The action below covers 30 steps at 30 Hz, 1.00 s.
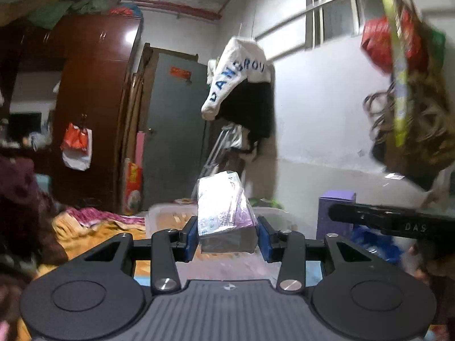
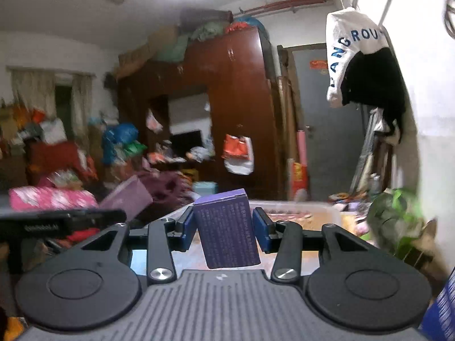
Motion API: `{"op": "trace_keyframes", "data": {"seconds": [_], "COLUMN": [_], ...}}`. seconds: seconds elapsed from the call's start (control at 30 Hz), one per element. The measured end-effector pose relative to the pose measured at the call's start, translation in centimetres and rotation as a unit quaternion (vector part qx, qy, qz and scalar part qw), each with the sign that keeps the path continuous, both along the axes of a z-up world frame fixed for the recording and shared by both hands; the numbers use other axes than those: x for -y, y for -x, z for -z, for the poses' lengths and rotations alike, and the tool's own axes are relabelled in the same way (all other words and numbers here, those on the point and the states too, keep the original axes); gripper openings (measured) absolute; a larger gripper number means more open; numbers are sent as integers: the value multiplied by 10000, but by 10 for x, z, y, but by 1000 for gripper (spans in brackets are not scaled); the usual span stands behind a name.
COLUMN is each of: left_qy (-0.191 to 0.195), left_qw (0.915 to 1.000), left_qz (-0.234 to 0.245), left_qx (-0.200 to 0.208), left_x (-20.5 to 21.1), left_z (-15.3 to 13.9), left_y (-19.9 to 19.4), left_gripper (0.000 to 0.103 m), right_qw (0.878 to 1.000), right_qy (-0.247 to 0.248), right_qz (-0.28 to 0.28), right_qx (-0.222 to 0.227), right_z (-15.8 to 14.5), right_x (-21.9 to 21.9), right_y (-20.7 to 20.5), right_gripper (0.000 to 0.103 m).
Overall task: Organize objects
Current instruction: 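Drop both held items into the white basket, then grasp a purple-wrapped pack with the left tool while the right grasps a wrapped box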
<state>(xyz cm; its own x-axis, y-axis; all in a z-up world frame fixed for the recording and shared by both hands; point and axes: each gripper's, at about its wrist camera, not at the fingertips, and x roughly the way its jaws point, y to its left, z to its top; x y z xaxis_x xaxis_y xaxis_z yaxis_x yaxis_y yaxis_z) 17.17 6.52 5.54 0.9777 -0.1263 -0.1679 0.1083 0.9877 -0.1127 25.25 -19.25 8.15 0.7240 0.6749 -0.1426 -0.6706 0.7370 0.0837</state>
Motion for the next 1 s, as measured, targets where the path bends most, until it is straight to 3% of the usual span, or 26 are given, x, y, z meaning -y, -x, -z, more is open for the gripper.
{"op": "trace_keyframes", "data": {"seconds": [0.13,0.2,0.23,0.3,0.4,0.47,0.53,0.73,0.83,0.9,1.0], "left_qy": [38,-93,-210,-357,-292,-162,-24,196,156,129,-442], "left_qw": [9988,9974,9956,9943,9973,9989,9996,9990,9988,9981,9958], "left_qz": [-111,-88,-59,-107,83,252,121,10,229,408,576], "left_qx": [-470,-707,-911,-1003,-664,-348,-236,-395,-414,-452,-556], "left_x": [2,4,7,6,-1,-11,-20,-11,12,31,61], "left_z": [-2,4,8,16,16,17,27,84,105,114,120], "left_y": [-57,-77,-89,-87,-55,-21,9,90,123,134,126], "left_gripper": [47,54,68,72,76,88,93,92,93,93,93], "right_qw": [9994,9986,9982,9969,9976,9982,9985,9891,9852,9867,9897], "right_qy": [262,428,489,589,445,301,157,-75,-504,-570,-444], "right_qz": [119,283,304,449,520,516,506,1011,653,558,809], "right_qx": [-192,-124,-136,-247,23,32,-98,-1071,-1502,-1417,-1097], "right_z": [-3,0,3,8,11,17,30,90,119,132,133], "right_x": [-25,-34,-36,-35,-13,7,31,82,95,96,88], "right_y": [-42,-53,-56,-54,-22,0,19,57,84,101,110], "right_gripper": [47,50,66,90,103,103,103,103,103,103,103]}}
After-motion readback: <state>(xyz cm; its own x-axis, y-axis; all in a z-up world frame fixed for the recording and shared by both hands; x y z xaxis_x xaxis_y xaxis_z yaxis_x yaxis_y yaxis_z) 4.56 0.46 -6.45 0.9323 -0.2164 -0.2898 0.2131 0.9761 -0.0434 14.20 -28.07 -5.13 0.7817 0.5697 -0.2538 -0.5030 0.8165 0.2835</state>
